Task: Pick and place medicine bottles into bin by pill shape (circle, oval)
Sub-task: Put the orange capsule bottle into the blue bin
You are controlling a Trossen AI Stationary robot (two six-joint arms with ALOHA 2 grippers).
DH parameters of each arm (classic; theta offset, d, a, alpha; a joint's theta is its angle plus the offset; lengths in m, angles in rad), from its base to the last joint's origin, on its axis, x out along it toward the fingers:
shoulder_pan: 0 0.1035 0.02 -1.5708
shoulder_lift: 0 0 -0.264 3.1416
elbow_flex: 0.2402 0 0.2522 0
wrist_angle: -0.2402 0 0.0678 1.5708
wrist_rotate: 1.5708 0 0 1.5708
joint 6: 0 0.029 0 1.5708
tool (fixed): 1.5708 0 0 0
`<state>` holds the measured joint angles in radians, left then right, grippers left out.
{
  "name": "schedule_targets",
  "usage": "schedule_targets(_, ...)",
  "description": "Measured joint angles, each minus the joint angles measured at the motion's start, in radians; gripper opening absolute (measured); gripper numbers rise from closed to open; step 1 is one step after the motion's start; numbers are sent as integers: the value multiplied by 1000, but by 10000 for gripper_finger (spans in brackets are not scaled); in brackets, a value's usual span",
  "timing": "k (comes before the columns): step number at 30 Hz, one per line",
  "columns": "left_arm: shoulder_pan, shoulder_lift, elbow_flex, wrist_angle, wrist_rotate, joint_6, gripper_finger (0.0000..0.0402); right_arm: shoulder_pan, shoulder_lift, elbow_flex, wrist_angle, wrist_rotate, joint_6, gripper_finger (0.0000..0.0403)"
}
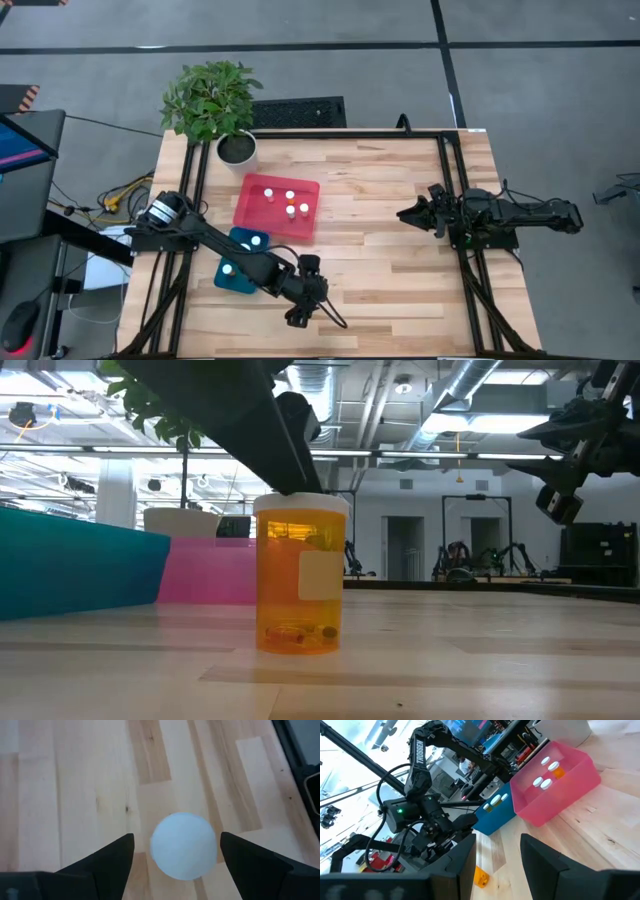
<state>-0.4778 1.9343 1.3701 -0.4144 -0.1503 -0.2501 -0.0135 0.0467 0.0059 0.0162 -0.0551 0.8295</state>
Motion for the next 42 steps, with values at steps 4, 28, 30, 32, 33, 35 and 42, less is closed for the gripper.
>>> schedule_targets(4, 0, 0, 0, 2, -6, 8, 287, 0, 0, 0, 0, 0, 0, 164)
schedule_targets(28, 3, 35, 3, 6, 37, -58, 191, 0, 6, 0, 1, -1, 0, 164)
schedule_targets(30, 2, 35, 3, 6, 19, -88, 191, 0, 6, 0, 1, -1, 0, 164)
schedule_targets(32, 2, 31, 3, 6, -2, -124, 191, 0, 6, 0, 1, -1, 0, 164)
schedule_targets(33, 2, 25, 3, 6, -7, -143, 191, 0, 6, 0, 1, -1, 0, 163)
schedule_targets(35, -1, -4, 3, -13, -17, -181, 191, 0, 6, 0, 1, -1, 0, 162)
schedule_targets(42, -34, -208, 3, -233, -109, -356, 202, 0, 6, 0, 1, 1, 0, 162)
